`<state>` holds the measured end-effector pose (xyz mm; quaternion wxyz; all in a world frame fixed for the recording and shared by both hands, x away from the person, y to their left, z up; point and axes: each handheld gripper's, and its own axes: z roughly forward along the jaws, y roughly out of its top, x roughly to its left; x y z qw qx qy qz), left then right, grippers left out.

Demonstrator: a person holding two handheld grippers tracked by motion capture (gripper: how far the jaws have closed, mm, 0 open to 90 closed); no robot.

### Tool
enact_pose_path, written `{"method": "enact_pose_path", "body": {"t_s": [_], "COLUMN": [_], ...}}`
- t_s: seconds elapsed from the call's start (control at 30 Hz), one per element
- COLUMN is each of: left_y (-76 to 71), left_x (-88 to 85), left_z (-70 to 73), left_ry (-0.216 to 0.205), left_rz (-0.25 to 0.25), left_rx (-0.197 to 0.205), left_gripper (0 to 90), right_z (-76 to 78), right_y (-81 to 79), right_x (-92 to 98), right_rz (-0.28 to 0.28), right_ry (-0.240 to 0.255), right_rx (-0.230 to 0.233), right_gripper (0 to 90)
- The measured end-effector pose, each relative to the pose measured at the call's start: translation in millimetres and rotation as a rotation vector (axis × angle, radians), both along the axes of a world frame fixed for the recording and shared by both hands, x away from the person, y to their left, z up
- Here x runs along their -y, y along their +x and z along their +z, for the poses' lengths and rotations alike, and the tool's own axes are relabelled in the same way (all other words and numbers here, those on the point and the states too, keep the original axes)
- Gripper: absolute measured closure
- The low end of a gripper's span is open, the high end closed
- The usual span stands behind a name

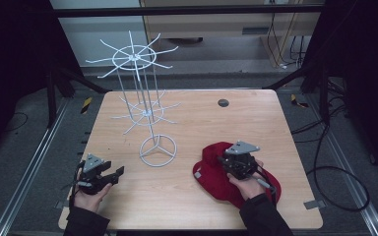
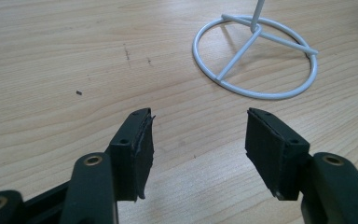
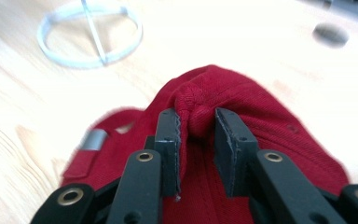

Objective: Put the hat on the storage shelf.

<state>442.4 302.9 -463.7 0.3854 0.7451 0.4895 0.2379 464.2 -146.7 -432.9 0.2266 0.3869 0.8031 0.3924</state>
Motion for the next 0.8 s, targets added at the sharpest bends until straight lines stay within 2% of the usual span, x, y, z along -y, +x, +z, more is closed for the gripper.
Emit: {"method": "enact_pose_path", "body": {"t_s": [0.03, 0.07, 0.13, 0.23, 0.37, 0.43, 0.47, 0.6, 0.8], "left_y": [0.0, 0.0, 0.0, -0.1, 0.0, 0.0, -0.1, -0.3, 0.1], "left_x": [0.2, 0.2, 1.2, 1.3, 1.2, 1.3, 1.5, 2.1, 1.4], "left_z": [0.0, 0.0, -0.3, 0.0, -0.2, -0.3, -0.3, -0.2, -0.9], "left_ry": [-0.001, -0.001, 0.001, 0.000, -0.003, -0.002, -0.001, -0.005, 0.001], "left_rz": [-0.001, -0.001, -0.004, -0.003, 0.000, -0.001, 0.000, -0.001, 0.009], "left_rx": [0.000, 0.000, -0.001, 0.002, 0.002, 0.003, 0.005, 0.013, 0.018], "left_gripper": [41.2, 41.2, 41.2, 41.2, 41.3, 41.3, 41.4, 41.5, 41.6], "right_z": [6.3, 6.3, 25.1, 40.8, 59.4, 64.0, 73.3, 86.4, 109.0], "right_y": [-1.3, -1.3, -5.8, -10.0, -14.0, -14.8, -16.2, -16.6, -14.2], "right_x": [2.9, 2.9, 10.5, 18.5, 29.3, 31.9, 35.8, 39.6, 37.5], "right_rz": [0.003, 0.003, 0.001, 0.005, 0.011, 0.014, 0.016, 0.019, 0.025], "right_ry": [0.018, 0.018, 0.071, 0.117, 0.202, 0.216, 0.247, 0.309, 0.345], "right_rx": [0.020, 0.020, 0.065, 0.110, 0.161, 0.172, 0.200, 0.235, 0.300], "right_gripper": [72.2, 72.2, 72.3, 72.4, 72.4, 72.4, 72.4, 72.4, 72.4]}}
